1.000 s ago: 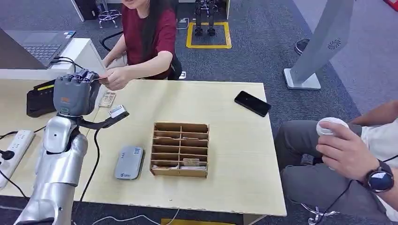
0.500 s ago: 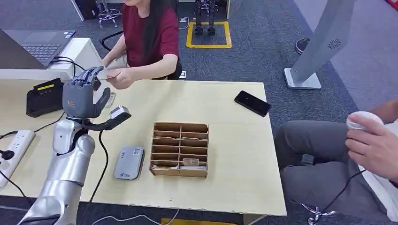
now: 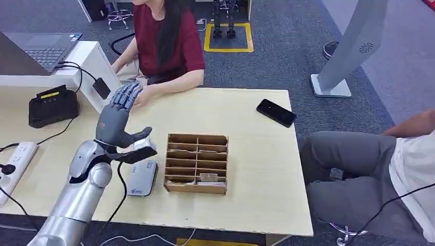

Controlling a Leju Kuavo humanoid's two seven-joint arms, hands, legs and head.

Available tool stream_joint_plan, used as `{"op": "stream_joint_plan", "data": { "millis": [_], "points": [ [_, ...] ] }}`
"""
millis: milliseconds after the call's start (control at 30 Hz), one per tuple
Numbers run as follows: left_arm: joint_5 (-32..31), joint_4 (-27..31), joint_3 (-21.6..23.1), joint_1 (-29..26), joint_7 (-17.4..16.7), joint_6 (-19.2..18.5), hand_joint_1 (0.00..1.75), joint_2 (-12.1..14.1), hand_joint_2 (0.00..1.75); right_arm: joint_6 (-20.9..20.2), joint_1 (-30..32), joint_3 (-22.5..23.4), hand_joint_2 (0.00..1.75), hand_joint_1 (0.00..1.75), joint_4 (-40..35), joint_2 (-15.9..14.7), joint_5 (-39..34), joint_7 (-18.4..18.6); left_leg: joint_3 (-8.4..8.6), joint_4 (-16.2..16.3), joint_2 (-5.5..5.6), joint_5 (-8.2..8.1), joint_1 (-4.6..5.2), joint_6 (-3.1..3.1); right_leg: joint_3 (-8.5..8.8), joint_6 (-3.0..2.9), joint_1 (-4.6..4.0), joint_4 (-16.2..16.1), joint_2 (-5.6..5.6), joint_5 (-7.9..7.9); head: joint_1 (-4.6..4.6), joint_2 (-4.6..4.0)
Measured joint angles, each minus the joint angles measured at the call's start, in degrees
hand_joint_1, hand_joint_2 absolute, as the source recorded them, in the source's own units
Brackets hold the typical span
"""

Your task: Pass the card to the sensor for recognition and then transmit it.

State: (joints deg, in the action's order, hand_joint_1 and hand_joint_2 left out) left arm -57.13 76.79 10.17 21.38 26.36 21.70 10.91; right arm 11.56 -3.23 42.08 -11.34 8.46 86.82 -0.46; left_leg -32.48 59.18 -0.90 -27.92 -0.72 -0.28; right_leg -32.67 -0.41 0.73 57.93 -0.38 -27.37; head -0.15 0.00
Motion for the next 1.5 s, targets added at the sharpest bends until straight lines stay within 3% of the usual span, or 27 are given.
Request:
{"op": "stream_joint_plan", "data": {
  "millis": [100,233,333,600,967,1100,1500],
  "points": [
    [1.58,4.70,3.24,-1.82,0.02,-0.11,0.00,1.24,1.75,-0.52,0.09,0.42,1.75,0.00,0.00,0.00,-0.29,1.42,-0.03,0.00,0.01,0.00,0.00,0.00,-0.01,0.00,0.00,0.00,0.00,0.00,0.00,0.00],
    [2.34,10.06,7.12,-4.98,0.37,-0.89,0.00,2.54,1.75,-0.33,0.24,1.35,1.75,0.00,0.00,-0.09,-0.55,0.68,-0.03,-0.01,-0.02,0.00,0.01,0.00,0.00,0.01,0.00,0.00,0.01,0.01,0.02,0.00],
    [1.97,13.45,9.98,-8.84,0.79,-1.07,0.00,5.00,1.75,0.28,0.38,2.03,1.75,0.00,0.00,-0.33,-1.31,0.30,-0.02,-0.01,-0.08,0.00,0.01,0.00,-0.02,0.00,0.00,0.00,0.04,0.01,0.00,0.00],
    [1.05,18.44,13.24,-17.48,1.75,1.07,0.00,7.74,1.75,1.05,0.36,3.37,1.75,0.00,-0.02,-0.55,-1.53,0.28,-0.05,-0.03,-0.05,-0.01,0.01,-0.02,-0.04,0.01,0.00,-0.01,0.03,0.00,-0.02,0.00],
    [-0.31,18.81,14.38,-23.73,0.98,2.08,0.00,8.08,1.75,0.72,0.36,4.17,1.75,0.00,0.00,-0.55,-1.44,0.70,-0.06,-0.03,-0.02,0.00,0.01,-0.01,-0.04,0.02,0.00,-0.01,0.00,0.01,0.00,0.00],
    [-6.30,18.57,14.42,-24.76,-1.07,4.39,0.00,7.65,1.75,1.14,0.35,4.41,1.75,0.00,-0.02,-0.55,-1.25,0.59,-0.06,-0.03,-0.02,0.00,0.01,-0.01,-0.03,0.02,0.00,-0.01,0.00,0.01,0.00,0.00],
    [-12.51,14.53,15.25,-25.31,-4.94,6.12,0.00,6.23,1.75,1.55,0.34,4.59,1.75,0.00,0.00,-0.55,-1.18,0.35,-0.06,-0.03,0.00,0.00,0.01,-0.01,-0.04,0.02,0.00,-0.01,-0.02,0.01,0.00,-0.02]
  ]
}}
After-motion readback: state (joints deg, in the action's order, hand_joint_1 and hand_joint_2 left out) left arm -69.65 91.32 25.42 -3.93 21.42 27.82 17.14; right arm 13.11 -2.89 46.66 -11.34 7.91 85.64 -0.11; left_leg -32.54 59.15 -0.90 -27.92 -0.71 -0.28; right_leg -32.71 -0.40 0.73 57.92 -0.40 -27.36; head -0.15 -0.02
